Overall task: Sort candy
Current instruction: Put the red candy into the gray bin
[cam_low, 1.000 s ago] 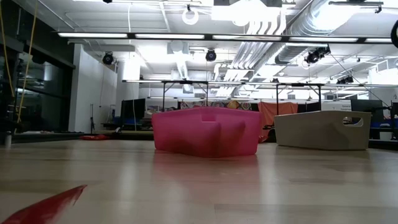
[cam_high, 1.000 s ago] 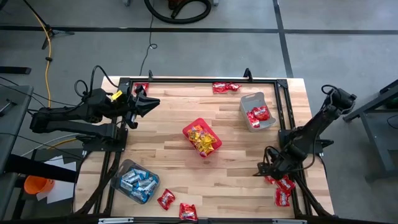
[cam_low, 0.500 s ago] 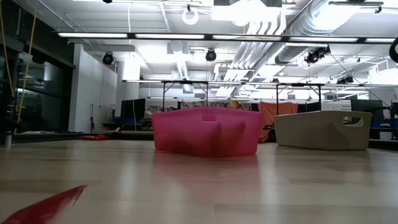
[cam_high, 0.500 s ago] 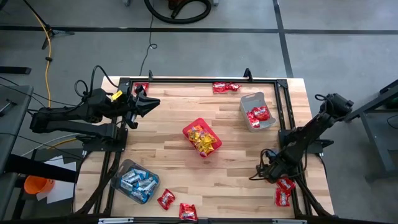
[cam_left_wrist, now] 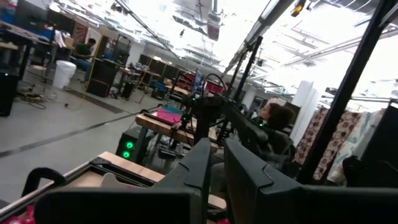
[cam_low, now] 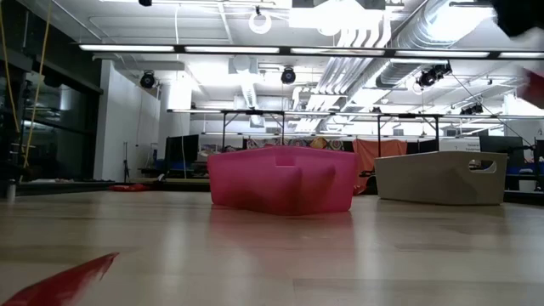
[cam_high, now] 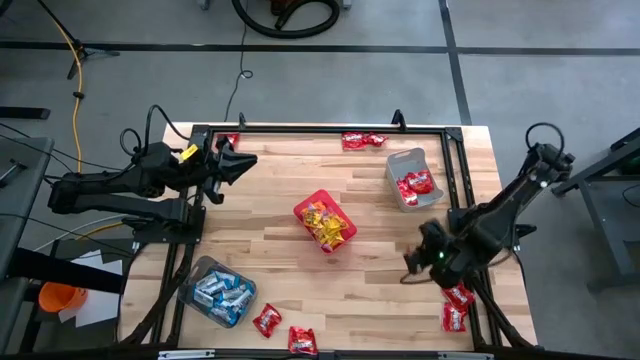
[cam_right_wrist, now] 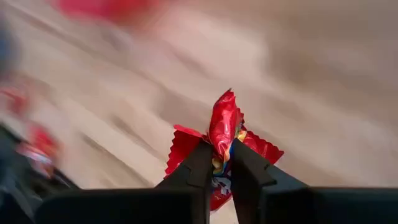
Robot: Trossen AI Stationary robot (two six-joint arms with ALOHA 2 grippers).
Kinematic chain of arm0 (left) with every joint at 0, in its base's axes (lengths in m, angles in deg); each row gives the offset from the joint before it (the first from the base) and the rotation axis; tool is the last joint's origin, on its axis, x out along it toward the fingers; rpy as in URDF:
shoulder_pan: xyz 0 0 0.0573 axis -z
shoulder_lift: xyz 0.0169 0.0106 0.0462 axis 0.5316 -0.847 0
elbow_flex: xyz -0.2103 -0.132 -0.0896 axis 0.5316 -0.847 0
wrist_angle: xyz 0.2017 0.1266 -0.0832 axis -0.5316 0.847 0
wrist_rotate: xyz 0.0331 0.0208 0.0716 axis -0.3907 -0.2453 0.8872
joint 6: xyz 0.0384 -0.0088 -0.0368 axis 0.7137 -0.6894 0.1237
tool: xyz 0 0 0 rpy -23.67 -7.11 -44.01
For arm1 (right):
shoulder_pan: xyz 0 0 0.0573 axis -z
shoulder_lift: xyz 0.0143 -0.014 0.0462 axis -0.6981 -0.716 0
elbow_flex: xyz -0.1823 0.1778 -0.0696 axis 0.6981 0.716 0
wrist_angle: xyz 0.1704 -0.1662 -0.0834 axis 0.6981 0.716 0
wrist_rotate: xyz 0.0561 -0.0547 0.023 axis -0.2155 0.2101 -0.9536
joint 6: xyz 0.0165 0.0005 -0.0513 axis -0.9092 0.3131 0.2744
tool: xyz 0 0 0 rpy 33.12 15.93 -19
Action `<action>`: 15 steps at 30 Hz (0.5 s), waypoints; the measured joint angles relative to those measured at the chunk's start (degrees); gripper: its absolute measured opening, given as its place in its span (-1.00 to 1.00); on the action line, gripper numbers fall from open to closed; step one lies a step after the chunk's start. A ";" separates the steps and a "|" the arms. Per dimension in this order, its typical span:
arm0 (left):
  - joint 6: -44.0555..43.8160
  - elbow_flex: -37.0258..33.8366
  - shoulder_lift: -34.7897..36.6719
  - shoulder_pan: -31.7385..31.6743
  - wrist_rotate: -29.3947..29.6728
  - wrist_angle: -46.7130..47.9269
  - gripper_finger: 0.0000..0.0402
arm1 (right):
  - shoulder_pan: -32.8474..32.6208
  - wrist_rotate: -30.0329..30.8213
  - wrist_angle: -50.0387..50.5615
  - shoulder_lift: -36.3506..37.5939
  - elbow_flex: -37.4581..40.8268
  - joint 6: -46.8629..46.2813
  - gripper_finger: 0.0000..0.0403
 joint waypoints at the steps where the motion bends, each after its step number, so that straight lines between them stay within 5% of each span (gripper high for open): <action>1: 0.00 0.00 0.00 0.00 0.26 0.00 -0.85 | 0.92 3.63 0.93 0.73 -1.23 1.92 -0.88; 7: -0.07 0.00 0.00 0.00 1.32 -0.07 -0.85 | 11.54 16.86 11.17 4.49 -5.36 9.19 -0.92; 15: -1.05 0.00 0.00 0.00 1.34 -0.22 -0.85 | 34.46 17.11 21.12 6.10 -5.38 20.81 -0.73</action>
